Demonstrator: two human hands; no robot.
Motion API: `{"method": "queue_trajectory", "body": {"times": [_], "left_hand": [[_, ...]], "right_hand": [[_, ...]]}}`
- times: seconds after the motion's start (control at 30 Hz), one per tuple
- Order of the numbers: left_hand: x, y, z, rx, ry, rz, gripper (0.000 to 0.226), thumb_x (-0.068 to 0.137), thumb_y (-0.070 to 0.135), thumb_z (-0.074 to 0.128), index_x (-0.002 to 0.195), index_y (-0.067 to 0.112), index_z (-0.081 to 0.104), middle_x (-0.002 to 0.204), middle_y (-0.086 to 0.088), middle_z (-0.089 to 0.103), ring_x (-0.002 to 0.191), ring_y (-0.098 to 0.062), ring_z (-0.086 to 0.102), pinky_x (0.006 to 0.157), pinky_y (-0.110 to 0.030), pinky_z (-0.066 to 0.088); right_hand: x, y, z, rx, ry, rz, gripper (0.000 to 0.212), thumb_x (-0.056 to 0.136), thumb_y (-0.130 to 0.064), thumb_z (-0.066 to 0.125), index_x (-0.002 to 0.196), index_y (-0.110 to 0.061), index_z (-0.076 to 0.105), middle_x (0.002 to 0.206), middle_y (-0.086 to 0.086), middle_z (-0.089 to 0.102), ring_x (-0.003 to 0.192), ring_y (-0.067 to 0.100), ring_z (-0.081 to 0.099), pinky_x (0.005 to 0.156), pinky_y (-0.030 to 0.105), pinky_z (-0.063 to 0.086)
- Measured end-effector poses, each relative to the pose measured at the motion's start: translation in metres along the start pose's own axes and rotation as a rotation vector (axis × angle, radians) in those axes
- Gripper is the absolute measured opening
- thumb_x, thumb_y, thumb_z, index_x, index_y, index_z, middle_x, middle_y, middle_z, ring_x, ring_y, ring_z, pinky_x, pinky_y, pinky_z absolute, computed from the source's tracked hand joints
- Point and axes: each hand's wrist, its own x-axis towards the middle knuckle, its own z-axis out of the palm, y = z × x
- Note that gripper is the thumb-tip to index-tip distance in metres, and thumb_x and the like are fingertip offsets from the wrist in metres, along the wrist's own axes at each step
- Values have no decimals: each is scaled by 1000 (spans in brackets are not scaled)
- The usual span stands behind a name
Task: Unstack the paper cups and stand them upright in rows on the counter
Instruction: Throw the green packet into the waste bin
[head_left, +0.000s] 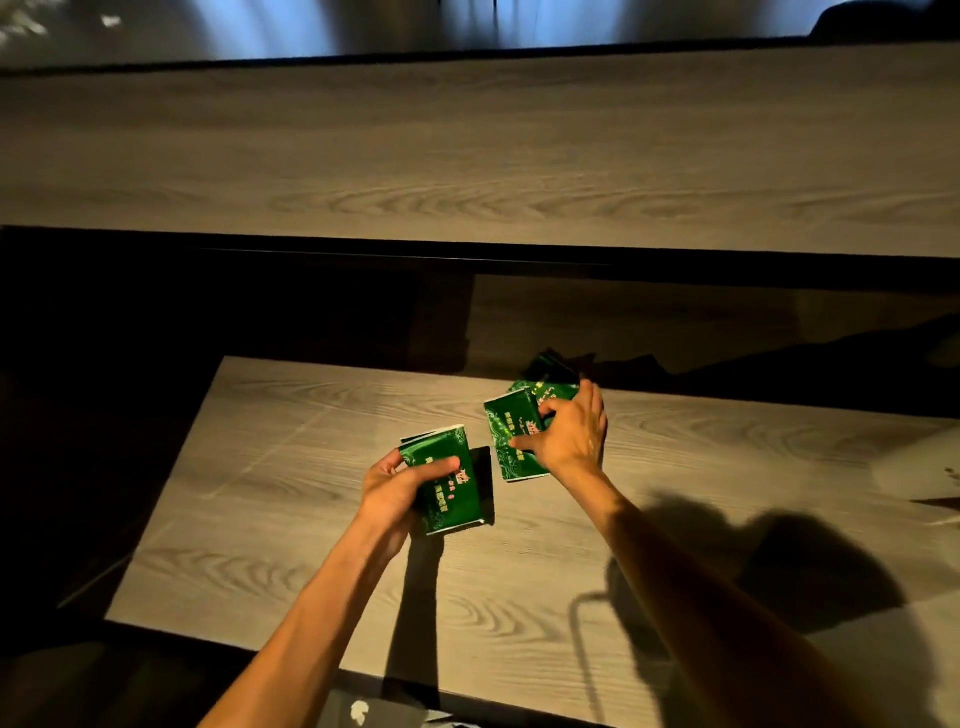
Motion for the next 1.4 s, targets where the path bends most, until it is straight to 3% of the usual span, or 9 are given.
{"method": "queue_trajectory", "body": {"times": [0.37,0.67,0.77,0.93,1.03,1.13,1.2,1.3,1.4], "left_hand": [[-16,12,34,30,-3,113,34,69,-4,83,99,6,70,77,-2,77,61,-8,72,46,-21,53],[-47,18,80,220,-201,224,46,64,-4,86,107,6,72,100,-12,77,91,-28,75,82,-41,60],[-63,11,104,283,-252,250,44,66,-6,84,105,8,71,99,-10,78,90,-26,75,79,-38,60],[-89,-16,147,369,-346,233,42,65,-9,84,101,8,71,94,-8,78,86,-22,75,76,-35,60],[-102,-34,171,468,-427,217,39,65,-9,84,98,8,71,89,-6,78,78,-17,75,74,-34,61],[-124,-54,197,600,-593,234,36,68,-9,82,98,6,70,87,-5,77,72,-12,74,61,-23,58],[-139,-69,208,664,-682,248,31,72,-6,81,98,7,70,87,-5,77,76,-16,74,61,-22,57],[-166,-102,226,734,-826,206,18,79,-2,77,91,10,72,75,1,77,70,-16,72,58,-19,55],[-189,-143,241,835,-931,203,13,84,2,75,83,15,71,70,2,76,63,-13,69,56,-17,53]], "right_hand": [[-25,2,-4,444,-41,-60,38,76,-2,78,107,-22,70,113,-5,60,102,14,59,82,18,49],[-92,21,-52,1019,-317,-63,89,79,14,70,143,-39,41,125,7,63,109,14,67,78,27,59],[-113,36,-65,1020,-220,4,72,88,4,64,145,-33,39,135,5,57,120,18,60,78,20,58],[-161,63,-80,1112,-104,235,30,103,-9,41,128,-24,50,116,-4,62,97,2,61,75,12,53],[-187,81,-91,1212,-3,404,28,105,-20,33,110,-22,61,109,6,68,89,13,66,67,23,55],[-221,101,-106,1384,228,521,29,104,-29,41,100,-18,68,93,6,75,70,10,70,51,21,53],[-238,114,-105,1408,347,566,23,100,-31,52,117,-20,63,111,10,71,85,15,69,60,18,54],[-266,143,-95,1445,524,542,25,98,-24,57,122,-17,58,113,14,67,101,26,67,83,30,54],[-306,171,-89,1539,710,485,17,98,-5,53,114,-6,59,95,9,70,78,10,70,71,22,55]]}}
